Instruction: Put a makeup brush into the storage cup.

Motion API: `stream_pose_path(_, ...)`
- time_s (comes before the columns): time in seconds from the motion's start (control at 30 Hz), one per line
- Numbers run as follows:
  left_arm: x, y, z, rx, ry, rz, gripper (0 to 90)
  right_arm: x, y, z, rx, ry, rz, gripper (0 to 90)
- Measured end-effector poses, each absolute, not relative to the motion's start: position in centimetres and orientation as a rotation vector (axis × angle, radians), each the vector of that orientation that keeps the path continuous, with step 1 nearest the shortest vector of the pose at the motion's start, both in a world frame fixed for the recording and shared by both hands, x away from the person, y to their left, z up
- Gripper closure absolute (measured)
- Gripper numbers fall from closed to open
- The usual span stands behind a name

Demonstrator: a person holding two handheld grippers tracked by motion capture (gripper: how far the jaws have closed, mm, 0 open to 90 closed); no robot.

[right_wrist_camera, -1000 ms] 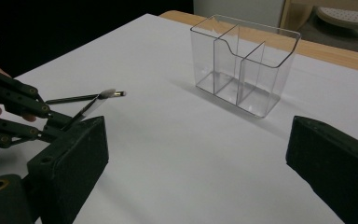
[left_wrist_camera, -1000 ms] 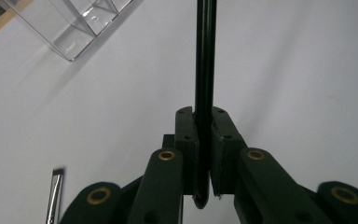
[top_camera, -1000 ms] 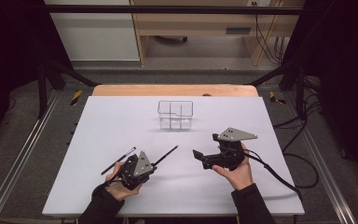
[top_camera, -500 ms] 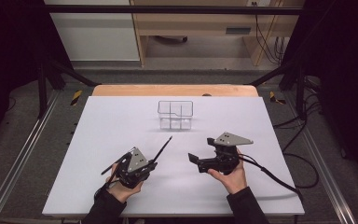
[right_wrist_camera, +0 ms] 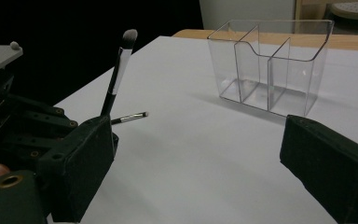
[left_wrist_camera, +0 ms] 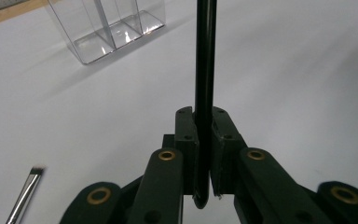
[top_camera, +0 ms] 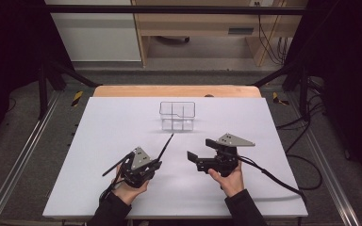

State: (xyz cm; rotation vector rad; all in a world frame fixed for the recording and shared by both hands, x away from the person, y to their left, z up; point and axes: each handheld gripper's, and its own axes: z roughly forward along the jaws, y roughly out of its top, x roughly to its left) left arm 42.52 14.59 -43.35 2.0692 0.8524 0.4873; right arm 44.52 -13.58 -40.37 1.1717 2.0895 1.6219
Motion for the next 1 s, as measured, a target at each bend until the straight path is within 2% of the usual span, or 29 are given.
stream_pose_path(0.23,42.7,14.1,-43.3,2.05,0.88,0.492,82.8,44.7,-13.4,-40.4,1.201,2.054,1.665,10.3)
stream_pose_path(1.0,43.0,10.2,-42.6,2.062,0.873,0.501,82.8,44.5,-12.7,-40.7,1.233,2.024,1.76,21.0)
